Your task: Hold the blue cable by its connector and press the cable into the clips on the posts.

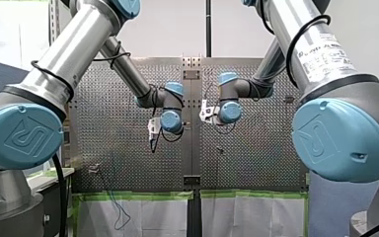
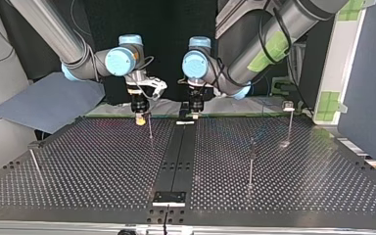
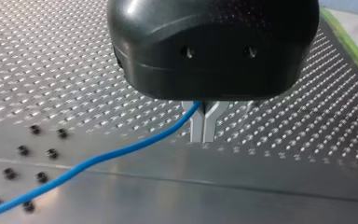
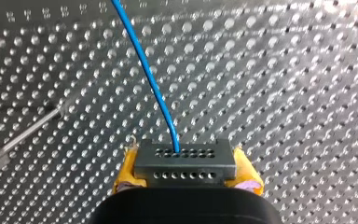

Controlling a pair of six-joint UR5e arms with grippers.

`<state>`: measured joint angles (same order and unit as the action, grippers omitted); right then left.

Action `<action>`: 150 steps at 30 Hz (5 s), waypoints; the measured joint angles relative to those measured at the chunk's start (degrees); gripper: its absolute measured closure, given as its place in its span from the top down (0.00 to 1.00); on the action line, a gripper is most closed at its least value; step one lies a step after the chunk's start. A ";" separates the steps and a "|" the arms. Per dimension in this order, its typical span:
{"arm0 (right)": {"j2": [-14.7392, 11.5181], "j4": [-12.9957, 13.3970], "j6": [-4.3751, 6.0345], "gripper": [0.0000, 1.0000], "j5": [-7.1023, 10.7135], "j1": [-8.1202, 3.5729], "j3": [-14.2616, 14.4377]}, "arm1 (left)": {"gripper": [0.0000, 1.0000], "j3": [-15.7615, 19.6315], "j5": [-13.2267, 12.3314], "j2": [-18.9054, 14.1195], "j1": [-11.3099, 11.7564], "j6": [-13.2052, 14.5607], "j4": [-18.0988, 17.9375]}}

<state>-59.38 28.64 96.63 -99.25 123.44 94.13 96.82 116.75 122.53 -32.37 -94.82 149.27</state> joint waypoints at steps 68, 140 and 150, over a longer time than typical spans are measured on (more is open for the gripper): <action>7.97 19.34 4.99 0.00 20.60 -14.74 17.07 | 0.02 -1.06 4.57 12.92 -10.23 -5.17 -12.39; 11.19 13.36 0.50 0.00 31.76 -23.35 6.47 | 0.02 -20.36 8.32 24.19 -12.48 -3.56 -8.29; 11.30 15.02 2.40 0.00 33.57 -23.78 6.09 | 0.02 -23.83 6.46 24.44 -10.81 -4.20 -6.07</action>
<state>-48.08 43.66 99.03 -65.68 99.65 100.22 72.99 123.21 146.97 -43.19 -99.02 143.21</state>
